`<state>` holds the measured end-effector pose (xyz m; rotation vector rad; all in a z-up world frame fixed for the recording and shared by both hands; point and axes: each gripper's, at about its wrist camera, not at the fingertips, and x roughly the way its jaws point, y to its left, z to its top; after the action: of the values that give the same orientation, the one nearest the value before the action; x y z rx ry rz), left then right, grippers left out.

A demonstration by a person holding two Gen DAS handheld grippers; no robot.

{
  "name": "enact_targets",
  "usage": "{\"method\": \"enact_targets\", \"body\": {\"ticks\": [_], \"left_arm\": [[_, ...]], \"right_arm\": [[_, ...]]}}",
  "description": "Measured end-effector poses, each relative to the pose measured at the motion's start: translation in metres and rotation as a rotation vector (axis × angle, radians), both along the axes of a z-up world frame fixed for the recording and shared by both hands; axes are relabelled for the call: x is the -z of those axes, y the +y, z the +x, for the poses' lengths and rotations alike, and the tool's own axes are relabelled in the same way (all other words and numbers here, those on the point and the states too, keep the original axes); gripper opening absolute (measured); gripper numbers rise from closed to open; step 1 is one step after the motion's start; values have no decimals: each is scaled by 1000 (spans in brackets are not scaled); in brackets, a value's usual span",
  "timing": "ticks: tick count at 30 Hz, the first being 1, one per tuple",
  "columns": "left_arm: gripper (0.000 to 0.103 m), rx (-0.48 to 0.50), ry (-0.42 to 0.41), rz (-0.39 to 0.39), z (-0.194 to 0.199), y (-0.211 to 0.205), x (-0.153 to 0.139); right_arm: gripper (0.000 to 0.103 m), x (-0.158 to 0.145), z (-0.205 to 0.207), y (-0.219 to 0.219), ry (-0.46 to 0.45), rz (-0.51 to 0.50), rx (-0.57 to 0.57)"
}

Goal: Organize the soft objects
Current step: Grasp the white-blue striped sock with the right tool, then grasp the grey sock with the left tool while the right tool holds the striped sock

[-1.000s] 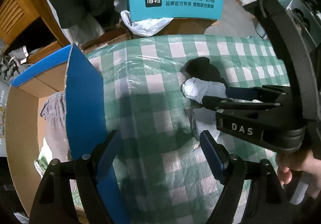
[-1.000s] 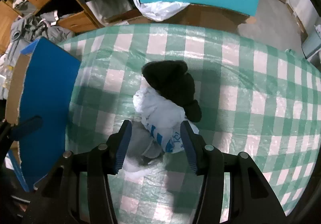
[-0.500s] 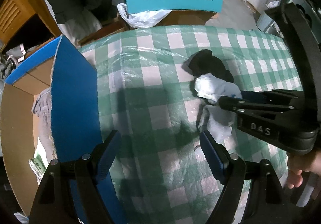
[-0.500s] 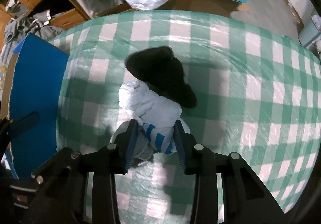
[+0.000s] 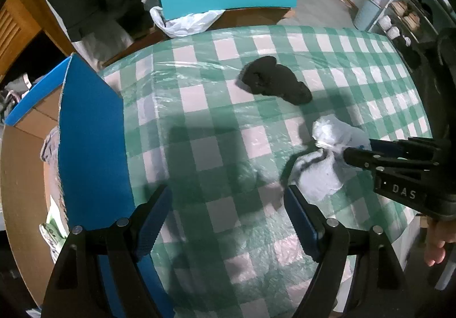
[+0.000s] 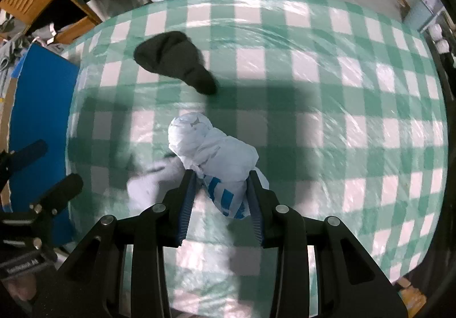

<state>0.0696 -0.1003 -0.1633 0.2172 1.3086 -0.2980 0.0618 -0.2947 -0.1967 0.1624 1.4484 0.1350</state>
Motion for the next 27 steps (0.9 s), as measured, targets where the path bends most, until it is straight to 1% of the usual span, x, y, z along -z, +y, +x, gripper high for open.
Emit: {"method": "enact_targets", "body": {"ticks": [9,12,14,15,16,17,18,19,23,27], "left_arm": [[82,41,2,16,-12,-15,3],[82,47,4,20,-13,-19,5],[82,49,4,21,-14,-22,7],[82,50,4,20,-14,-24,7],[82,51,4,18,-14,-25,7],[84,53,4,15,-13,-27,7],[88,54,4,13,-12,-28,8],[89,55,-2,10,-12,-30,7],[88,66,0,0,-11,-36,9],[89,76,4,-7,-9,-42,11]], "right_arm": [[34,-7,-21,-28,-2,-20,59],[38,-2,-22,-35,8,-4,80],[39,1,-23,-38,11,13,94],[42,1,-23,-38,10,19,103],[48,1,-24,-40,8,24,106],[51,2,-24,-40,5,25,108],[56,0,-24,-43,0,24,111],[58,-1,-25,-45,-7,27,113],[63,-7,-24,-46,-31,45,103],[63,-8,-21,-41,-57,42,56]]}}
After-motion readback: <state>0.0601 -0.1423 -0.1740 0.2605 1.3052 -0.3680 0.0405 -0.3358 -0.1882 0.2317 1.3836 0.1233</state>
